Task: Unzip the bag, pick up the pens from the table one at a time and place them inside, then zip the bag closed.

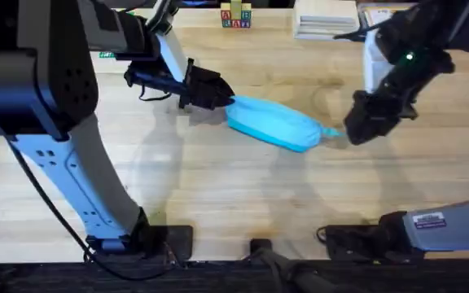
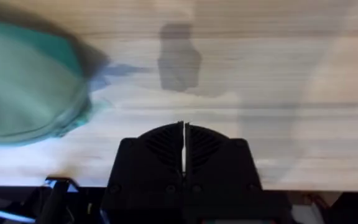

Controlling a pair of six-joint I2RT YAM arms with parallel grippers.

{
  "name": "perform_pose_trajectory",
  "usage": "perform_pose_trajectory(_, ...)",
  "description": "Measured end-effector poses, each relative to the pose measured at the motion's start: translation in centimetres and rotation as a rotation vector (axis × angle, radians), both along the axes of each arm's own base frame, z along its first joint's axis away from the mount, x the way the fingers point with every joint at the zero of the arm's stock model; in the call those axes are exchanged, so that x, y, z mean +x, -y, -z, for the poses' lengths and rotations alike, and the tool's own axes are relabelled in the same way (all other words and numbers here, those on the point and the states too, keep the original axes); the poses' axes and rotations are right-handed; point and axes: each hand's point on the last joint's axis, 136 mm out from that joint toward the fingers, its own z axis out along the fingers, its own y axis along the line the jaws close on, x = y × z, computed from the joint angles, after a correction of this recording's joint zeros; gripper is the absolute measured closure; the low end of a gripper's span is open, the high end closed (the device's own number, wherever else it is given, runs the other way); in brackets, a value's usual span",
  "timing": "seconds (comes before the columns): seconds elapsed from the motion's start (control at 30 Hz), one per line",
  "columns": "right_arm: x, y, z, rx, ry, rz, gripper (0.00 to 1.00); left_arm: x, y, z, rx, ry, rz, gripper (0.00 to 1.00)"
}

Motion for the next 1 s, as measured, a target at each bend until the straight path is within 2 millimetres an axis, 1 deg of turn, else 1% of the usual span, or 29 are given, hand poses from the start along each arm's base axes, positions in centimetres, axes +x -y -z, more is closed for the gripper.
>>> perform_pose_trajectory(0.1, -0.2, 2.0, 0.2, -0.045, -0.008, 0.045, 0.971, 0.0, 0.0, 0.0, 0.003, 0.0, 0.0, 0.959)
perform_pose_trajectory(0.23, -0.3, 3.4, 0.2, -0.077, -0.01, 0.086, 0.969, 0.0, -0.1, 0.1, 0.004, 0.0, 0.0, 0.959)
perform_pose_trajectory(0.57, -0.5, 3.5, 0.1, -0.082, -0.018, 0.087, 0.969, 0.0, -0.1, 0.1, 0.006, 0.0, 0.001, 0.959)
perform_pose_trajectory(0.77, -0.3, 3.5, -0.4, -0.083, -0.001, 0.088, 0.968, 0.0, -0.1, 0.1, 0.006, 0.0, 0.001, 0.959)
perform_pose_trajectory(0.87, -0.2, 3.5, -1.4, -0.082, 0.048, 0.091, 0.969, 0.0, -0.1, 0.1, 0.006, 0.0, 0.001, 0.959)
perform_pose_trajectory(0.97, 0.0, 3.4, -3.0, -0.084, 0.123, 0.091, 0.969, 0.0, -0.1, 0.1, 0.006, 0.0, 0.001, 0.959)
perform_pose_trajectory(1.0, 0.0, 3.0, -5.0, -0.086, 0.216, 0.077, 0.969, 0.0, -0.1, 0.1, 0.006, 0.0, 0.001, 0.959)
